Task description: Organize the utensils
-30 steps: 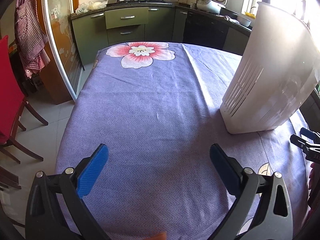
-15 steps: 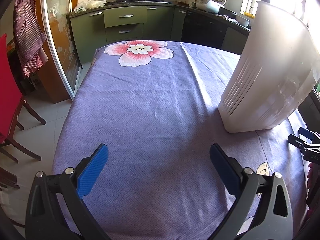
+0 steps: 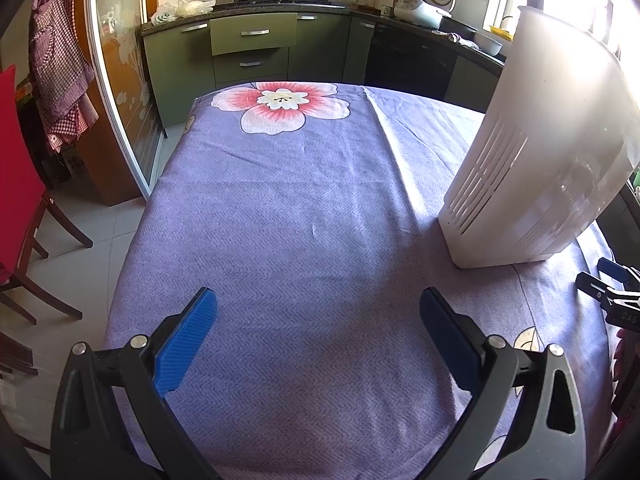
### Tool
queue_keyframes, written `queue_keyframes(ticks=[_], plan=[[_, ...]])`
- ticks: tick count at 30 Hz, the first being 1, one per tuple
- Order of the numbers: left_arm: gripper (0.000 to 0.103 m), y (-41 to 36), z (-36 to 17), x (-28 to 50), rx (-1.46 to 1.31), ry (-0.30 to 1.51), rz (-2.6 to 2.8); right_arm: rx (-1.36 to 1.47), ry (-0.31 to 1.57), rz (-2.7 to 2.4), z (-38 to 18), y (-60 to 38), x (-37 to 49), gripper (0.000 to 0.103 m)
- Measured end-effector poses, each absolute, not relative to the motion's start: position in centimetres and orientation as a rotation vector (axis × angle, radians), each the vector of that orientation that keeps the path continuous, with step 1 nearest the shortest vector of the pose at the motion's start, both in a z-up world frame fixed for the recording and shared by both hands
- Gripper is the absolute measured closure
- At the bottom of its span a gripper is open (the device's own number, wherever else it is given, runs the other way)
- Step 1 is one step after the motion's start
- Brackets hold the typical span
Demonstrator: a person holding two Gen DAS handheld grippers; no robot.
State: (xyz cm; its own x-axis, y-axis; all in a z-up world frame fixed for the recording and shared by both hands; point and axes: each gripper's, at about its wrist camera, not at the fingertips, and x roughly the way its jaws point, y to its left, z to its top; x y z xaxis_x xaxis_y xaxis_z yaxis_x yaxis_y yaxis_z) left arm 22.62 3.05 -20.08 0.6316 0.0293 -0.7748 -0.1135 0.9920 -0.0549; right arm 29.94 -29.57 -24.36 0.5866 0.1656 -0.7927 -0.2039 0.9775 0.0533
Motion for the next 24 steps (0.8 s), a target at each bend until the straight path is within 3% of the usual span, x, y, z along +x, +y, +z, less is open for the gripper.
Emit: queue_keyframes(ticks=[24], plan=[[0.007, 1.7, -19.4, 22.0, -0.026, 0.842, 0.112, -0.056, 0.921, 0.209, -24.5, -29.4, 30.0, 0.003]])
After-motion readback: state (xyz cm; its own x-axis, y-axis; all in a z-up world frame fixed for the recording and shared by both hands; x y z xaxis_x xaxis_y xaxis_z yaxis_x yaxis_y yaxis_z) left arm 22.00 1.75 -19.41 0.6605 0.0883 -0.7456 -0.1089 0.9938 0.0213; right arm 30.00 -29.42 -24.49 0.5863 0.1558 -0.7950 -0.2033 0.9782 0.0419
